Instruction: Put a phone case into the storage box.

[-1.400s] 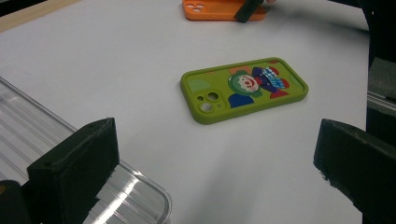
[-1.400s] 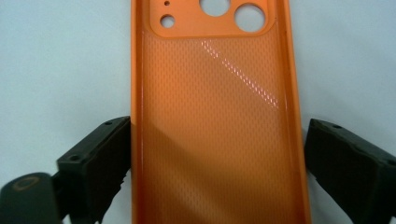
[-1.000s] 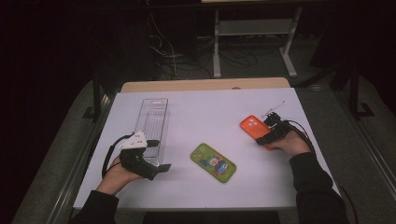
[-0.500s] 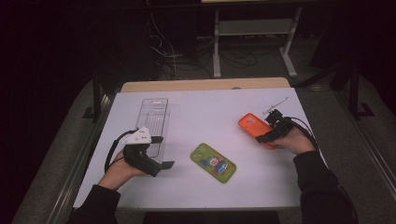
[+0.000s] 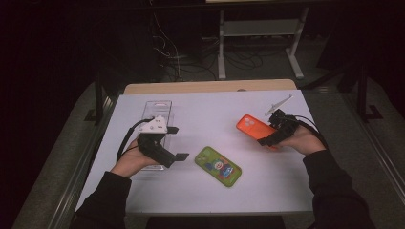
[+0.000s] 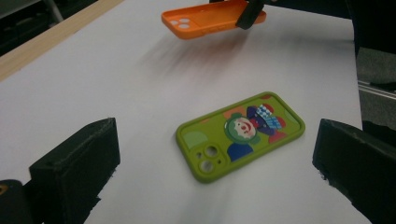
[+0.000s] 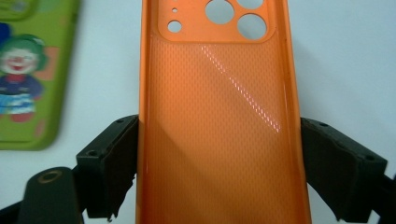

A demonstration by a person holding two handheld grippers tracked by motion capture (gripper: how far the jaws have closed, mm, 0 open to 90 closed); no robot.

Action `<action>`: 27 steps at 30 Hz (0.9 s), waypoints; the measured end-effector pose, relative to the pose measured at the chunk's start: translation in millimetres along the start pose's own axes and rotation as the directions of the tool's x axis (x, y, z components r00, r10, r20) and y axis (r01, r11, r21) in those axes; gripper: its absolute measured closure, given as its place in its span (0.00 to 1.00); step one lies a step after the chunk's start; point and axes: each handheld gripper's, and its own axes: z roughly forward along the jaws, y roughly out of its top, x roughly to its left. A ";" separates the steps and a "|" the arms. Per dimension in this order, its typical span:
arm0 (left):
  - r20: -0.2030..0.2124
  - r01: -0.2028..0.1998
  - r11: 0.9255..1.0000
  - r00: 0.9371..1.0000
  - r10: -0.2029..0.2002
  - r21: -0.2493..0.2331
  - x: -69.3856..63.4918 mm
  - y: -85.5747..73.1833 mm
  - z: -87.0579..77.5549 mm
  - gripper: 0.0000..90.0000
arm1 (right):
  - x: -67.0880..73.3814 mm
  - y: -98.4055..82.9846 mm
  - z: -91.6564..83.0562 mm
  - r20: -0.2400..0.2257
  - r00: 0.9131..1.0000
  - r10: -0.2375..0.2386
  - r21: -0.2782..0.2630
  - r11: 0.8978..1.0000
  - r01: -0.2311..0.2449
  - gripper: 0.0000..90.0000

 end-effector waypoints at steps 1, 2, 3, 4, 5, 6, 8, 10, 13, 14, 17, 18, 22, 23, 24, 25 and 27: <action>0.013 -0.007 1.000 1.000 0.007 -0.003 1.1 4.8 3.8 0.00 | 5.1 2.3 -1.5 -0.019 1.000 -0.017 -0.005 1.000 0.017 0.17; 0.013 -0.007 1.000 1.000 0.007 -0.003 1.1 4.8 3.8 0.00 | 7.0 3.1 -1.9 -0.022 0.999 -0.027 -0.007 1.000 0.027 0.17; 0.024 -0.023 1.000 0.999 0.023 -0.003 2.0 10.4 7.4 0.00 | 10.3 4.2 -2.5 -0.032 0.999 -0.039 -0.011 0.999 0.039 0.17; 0.034 -0.033 0.999 0.999 0.033 -0.001 2.3 13.7 9.6 0.00 | 12.3 4.9 -3.0 -0.040 0.998 -0.044 -0.011 0.999 0.044 0.17; 0.041 -0.043 0.999 0.998 0.043 0.005 2.8 16.1 11.5 0.00 | 15.6 6.2 -3.6 -0.048 0.997 -0.057 -0.016 0.998 0.056 0.17; 0.041 -0.043 0.999 0.998 0.043 0.005 2.8 16.1 11.5 0.00 | 15.6 6.2 -3.6 -0.048 0.997 -0.057 -0.016 0.998 0.056 0.17; 0.051 -0.065 0.998 0.997 0.064 0.015 3.6 21.0 15.2 0.00 | 21.6 9.0 -3.6 -0.064 0.995 -0.079 -0.022 0.997 0.077 0.17; 0.066 -0.068 0.998 0.996 0.067 0.019 4.4 25.2 18.9 0.00 | 27.0 12.2 -1.4 -0.067 0.987 -0.147 -0.020 0.989 0.146 0.17; 0.084 -0.091 0.995 0.993 0.088 0.028 5.7 31.2 24.8 0.00 | 32.3 15.1 -0.1 -0.081 0.981 -0.176 -0.024 0.984 0.175 0.17; 0.089 -0.094 0.995 0.992 0.091 0.028 5.8 32.8 26.8 0.00 | 37.7 18.2 1.7 -0.087 0.975 -0.207 -0.028 0.978 0.205 0.17; 0.098 -0.122 0.991 0.988 0.116 0.060 7.0 37.9 32.9 0.00 | 42.9 21.5 3.2 -0.103 0.966 -0.238 -0.036 0.971 0.235 0.17; 0.107 -0.123 0.991 0.987 0.116 0.061 7.2 38.4 34.3 0.00 | 46.6 24.4 4.2 -0.112 0.958 -0.262 -0.045 0.965 0.259 0.17; 0.130 -0.141 0.987 0.983 0.131 0.076 8.9 41.7 40.1 0.00 | 55.3 31.7 5.4 -0.132 0.942 -0.307 -0.051 0.952 0.303 0.17; 0.131 -0.134 0.987 0.984 0.122 0.087 9.1 42.1 44.1 0.00 | 59.3 35.6 6.2 -0.134 0.931 -0.340 -0.065 0.940 0.334 0.17; 0.131 -0.134 0.987 0.984 0.122 0.087 9.1 42.1 44.1 0.00 | 59.3 35.6 6.2 -0.134 0.931 -0.340 -0.065 0.940 0.334 0.17; 0.139 -0.148 0.984 0.981 0.134 0.095 9.7 42.5 46.7 0.00 | 61.8 37.3 6.2 -0.136 0.928 -0.348 -0.067 0.937 0.342 0.17; 0.149 -0.148 0.984 0.980 0.132 0.100 9.6 42.5 49.1 0.00 | 68.0 42.0 6.5 -0.151 0.912 -0.382 -0.075 0.924 0.375 0.17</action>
